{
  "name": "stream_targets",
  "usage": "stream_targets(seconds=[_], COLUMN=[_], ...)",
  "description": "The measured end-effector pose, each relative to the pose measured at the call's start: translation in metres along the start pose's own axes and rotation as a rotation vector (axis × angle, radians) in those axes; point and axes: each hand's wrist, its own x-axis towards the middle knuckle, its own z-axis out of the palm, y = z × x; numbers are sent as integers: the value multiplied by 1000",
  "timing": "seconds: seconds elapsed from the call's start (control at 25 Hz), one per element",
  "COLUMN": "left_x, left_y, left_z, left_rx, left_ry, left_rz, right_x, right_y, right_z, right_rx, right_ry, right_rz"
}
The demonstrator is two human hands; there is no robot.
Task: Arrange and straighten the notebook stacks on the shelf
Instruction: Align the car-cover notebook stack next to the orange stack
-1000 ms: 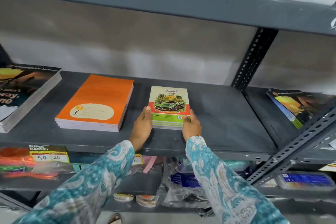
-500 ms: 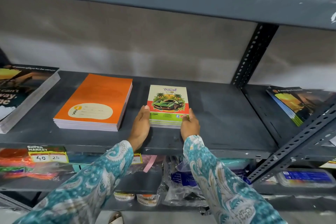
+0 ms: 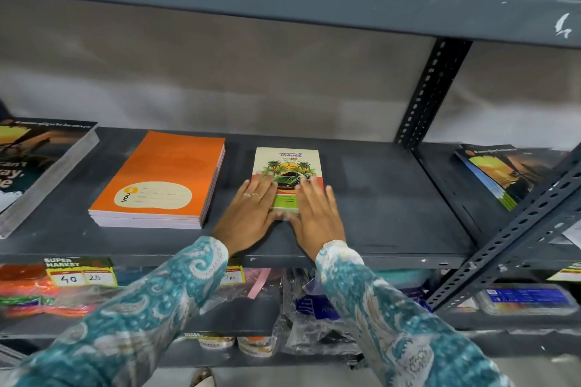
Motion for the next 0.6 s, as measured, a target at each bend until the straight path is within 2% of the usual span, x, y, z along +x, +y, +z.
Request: stream_targets(seconds=[0.08,0.12,0.24,0.6], left_x=[3,5,8,8], left_y=[-5,-9,-12,-13], left_z=[-3,-4,-7,-9], left_rx=[152,188,215,221], left_ry=[-35,-59,-97,-24], left_rz=[173,199,240,274], right_x=[1,3,8,10], right_y=[8,11,14,15], right_z=[1,-2,-8,-4], right_rx=[-97,-120,-120,-90], right_ry=[-36,-61,-143,-89], right_rz=[-168,-203,-213,-212])
